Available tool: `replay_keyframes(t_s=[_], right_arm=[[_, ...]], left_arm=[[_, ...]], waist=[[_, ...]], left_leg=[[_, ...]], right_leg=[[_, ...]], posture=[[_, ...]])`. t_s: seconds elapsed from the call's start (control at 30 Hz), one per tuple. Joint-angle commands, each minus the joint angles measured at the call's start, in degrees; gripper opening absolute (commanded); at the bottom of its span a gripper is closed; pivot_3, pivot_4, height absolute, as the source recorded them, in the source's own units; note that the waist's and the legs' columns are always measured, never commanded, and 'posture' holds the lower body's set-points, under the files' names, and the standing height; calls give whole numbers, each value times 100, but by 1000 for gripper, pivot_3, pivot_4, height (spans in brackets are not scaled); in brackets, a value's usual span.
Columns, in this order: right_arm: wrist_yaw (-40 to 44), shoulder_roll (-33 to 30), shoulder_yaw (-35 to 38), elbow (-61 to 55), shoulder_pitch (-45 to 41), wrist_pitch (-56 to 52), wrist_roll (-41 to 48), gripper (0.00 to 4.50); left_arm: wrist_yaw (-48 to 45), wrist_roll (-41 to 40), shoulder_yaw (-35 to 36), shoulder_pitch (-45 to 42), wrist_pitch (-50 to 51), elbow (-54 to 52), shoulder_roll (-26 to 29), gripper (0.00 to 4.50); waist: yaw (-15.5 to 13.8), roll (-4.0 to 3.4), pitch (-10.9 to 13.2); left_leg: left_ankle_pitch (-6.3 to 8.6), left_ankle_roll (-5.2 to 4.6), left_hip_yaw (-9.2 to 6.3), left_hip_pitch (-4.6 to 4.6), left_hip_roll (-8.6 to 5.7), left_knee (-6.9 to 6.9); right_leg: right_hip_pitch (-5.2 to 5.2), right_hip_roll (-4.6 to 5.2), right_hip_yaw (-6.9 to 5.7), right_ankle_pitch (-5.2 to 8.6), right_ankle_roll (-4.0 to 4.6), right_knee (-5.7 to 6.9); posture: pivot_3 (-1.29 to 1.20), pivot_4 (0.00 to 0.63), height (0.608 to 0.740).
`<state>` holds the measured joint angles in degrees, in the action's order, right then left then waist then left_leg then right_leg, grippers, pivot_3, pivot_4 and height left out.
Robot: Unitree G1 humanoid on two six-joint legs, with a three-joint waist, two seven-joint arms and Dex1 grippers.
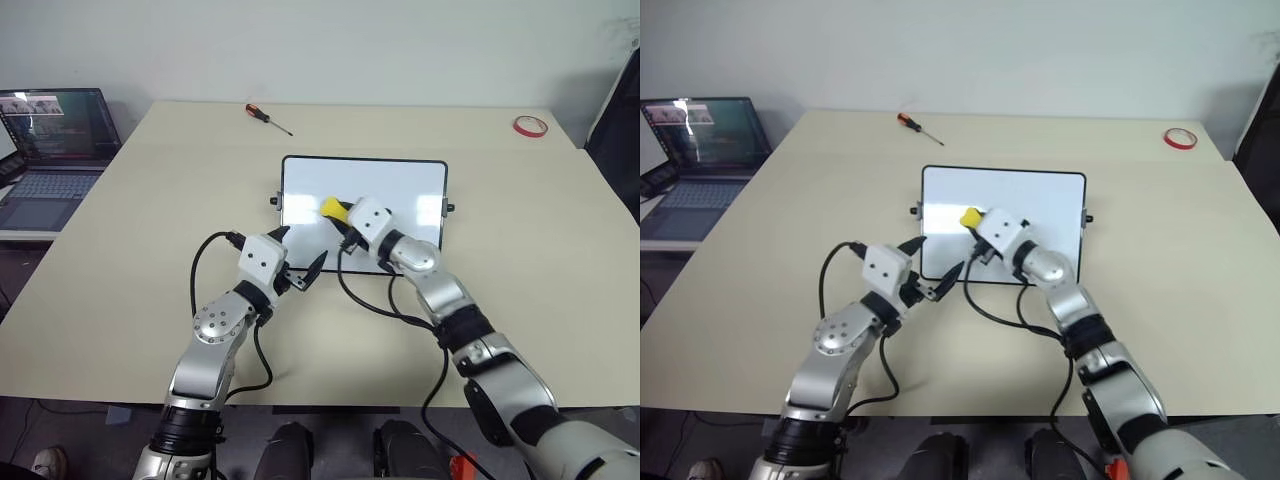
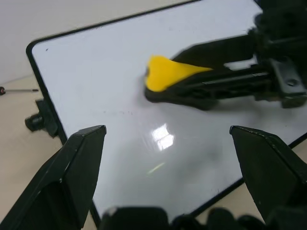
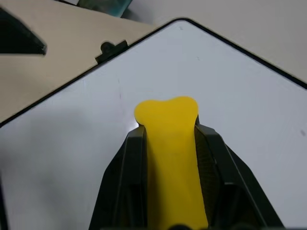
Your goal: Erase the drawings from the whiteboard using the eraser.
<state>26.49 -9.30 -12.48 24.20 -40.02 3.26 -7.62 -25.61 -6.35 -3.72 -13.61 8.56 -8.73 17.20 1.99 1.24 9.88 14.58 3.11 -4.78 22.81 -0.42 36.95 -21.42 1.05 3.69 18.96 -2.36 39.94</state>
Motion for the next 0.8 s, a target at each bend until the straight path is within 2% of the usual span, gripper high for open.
replay_keyframes(t_s=[0.03,0.2,0.4,0.57,0.8], right_arm=[[103,-267,366,-1637,100,-1032,246,1075],[-98,-749,1124,-3748,766,-3223,396,1075],[-397,-1113,1911,-5574,2117,-4982,369,1075],[-902,-802,2844,-6010,2722,-6040,479,1075],[-1214,-552,3232,-5681,2938,-6458,676,1075]], left_arm=[[-230,-143,-128,-371,-25,116,-86,4500],[-1033,-306,-547,-1135,-107,585,-185,4500],[-2154,-626,-870,-1840,-162,1148,-258,4500],[-3240,-537,-1395,-2314,-595,1736,-305,4500],[-3900,-218,-1819,-2801,-1183,2614,-559,4500]], waist=[[-10,-1,0],[-36,0,0],[-46,0,0],[-1,-3,1],[4,-3,1]], left_leg=[[0,0,1,2,0,-1],[0,0,-2,6,0,-3],[0,0,-1,19,-4,-7],[1,-1,4,10,-1,-12],[1,-3,13,8,-3,-9]], right_leg=[[-1,0,-3,0,0,-1],[0,-1,-9,1,-1,-12],[3,0,-9,1,-3,-44],[6,-9,-4,2,-3,-43],[6,-34,7,2,-4,-39]], posture=[[0,150,740],[0,150,740],[0,150,740],[0,150,740],[0,150,740]])
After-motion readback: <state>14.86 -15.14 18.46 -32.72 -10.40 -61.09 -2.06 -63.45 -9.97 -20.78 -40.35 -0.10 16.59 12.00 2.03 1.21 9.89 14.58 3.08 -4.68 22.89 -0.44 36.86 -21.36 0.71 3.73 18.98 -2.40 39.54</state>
